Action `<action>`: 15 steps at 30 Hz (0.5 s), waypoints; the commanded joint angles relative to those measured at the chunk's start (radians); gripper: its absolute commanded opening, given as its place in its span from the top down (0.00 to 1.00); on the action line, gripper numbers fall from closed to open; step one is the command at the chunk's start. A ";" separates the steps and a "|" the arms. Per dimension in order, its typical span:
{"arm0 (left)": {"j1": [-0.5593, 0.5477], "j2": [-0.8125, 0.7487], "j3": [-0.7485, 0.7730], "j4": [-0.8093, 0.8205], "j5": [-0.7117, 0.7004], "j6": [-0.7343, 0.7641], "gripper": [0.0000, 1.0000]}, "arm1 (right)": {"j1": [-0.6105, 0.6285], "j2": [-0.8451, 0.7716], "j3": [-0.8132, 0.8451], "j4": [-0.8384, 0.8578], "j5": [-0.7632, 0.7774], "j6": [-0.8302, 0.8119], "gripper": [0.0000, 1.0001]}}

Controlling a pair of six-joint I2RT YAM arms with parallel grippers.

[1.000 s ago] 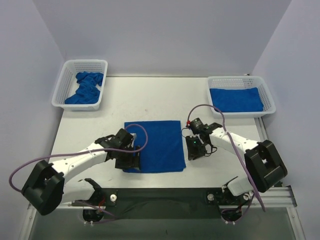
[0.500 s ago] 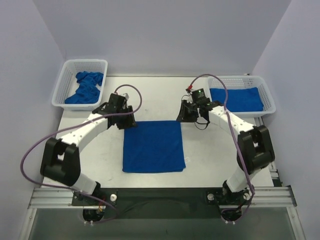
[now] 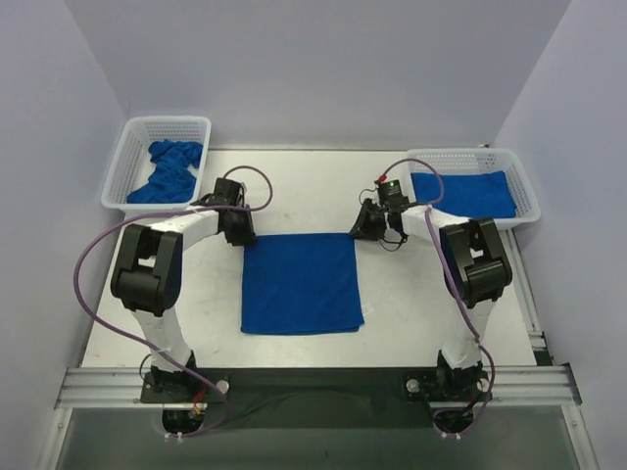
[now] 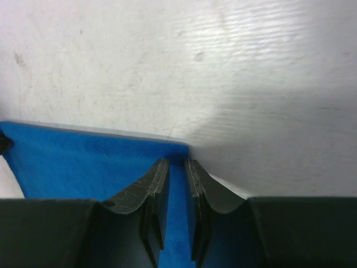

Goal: Fold and stack the towels
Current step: Fold the towel

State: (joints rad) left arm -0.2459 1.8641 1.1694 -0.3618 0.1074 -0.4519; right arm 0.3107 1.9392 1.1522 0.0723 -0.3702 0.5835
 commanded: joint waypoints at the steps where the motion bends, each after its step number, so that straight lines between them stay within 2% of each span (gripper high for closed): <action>1: 0.008 0.012 0.006 0.020 -0.023 0.010 0.68 | -0.033 0.007 0.004 0.008 0.062 -0.020 0.81; 2: 0.008 0.003 0.006 0.020 -0.006 0.012 0.66 | -0.036 0.004 0.013 -0.002 0.060 -0.036 0.81; 4: 0.008 -0.037 0.012 0.014 0.008 0.019 0.55 | -0.035 -0.014 0.044 -0.055 0.060 -0.095 0.81; 8: 0.007 -0.134 0.036 -0.022 -0.017 0.051 0.20 | -0.032 -0.057 0.118 -0.143 0.007 -0.200 0.78; 10: 0.008 -0.183 0.041 -0.039 -0.047 0.074 0.04 | -0.032 -0.066 0.139 -0.195 -0.004 -0.267 0.64; 11: 0.010 -0.195 0.036 -0.042 -0.055 0.084 0.02 | -0.032 -0.066 0.156 -0.228 -0.009 -0.296 0.54; 15: 0.016 -0.194 0.016 -0.054 -0.087 0.137 0.03 | -0.036 -0.020 0.210 -0.293 -0.074 -0.413 0.39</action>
State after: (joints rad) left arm -0.2428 1.6863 1.1694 -0.3943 0.0616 -0.3748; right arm 0.2749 1.9350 1.3045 -0.1085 -0.3767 0.3096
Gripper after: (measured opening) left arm 0.974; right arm 0.583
